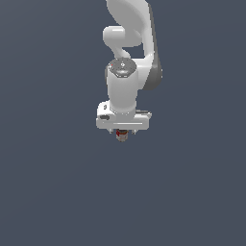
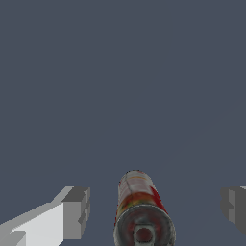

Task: Pick up the object and move it to a goal position.

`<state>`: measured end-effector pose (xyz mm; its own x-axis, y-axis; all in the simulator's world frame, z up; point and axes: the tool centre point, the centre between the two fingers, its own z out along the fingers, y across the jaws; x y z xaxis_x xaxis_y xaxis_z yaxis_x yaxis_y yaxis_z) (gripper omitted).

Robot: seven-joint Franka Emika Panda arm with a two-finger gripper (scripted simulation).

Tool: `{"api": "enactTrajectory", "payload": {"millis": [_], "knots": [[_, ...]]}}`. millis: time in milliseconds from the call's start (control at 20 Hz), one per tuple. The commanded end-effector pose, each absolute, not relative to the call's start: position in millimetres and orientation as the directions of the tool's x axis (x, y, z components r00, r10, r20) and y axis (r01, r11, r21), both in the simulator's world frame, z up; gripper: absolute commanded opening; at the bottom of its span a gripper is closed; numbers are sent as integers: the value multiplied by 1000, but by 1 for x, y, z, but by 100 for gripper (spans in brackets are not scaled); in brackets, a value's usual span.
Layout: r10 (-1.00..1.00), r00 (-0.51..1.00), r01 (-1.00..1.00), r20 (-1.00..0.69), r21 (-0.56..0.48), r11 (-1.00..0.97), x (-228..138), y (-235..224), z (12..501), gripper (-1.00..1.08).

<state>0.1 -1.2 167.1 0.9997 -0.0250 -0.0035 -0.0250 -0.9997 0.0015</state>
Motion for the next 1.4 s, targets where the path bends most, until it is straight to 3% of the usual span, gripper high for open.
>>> {"api": "enactTrajectory", "payload": {"millis": [0,800,1350], "knots": [[-25,1000,-25,-4,2,-1000,0,-1,167,100],[-84,996,-83,11,-22,-996,-1,-17,168,100],[-71,997,-71,6,-11,-997,-34,-11,148,100]]}}
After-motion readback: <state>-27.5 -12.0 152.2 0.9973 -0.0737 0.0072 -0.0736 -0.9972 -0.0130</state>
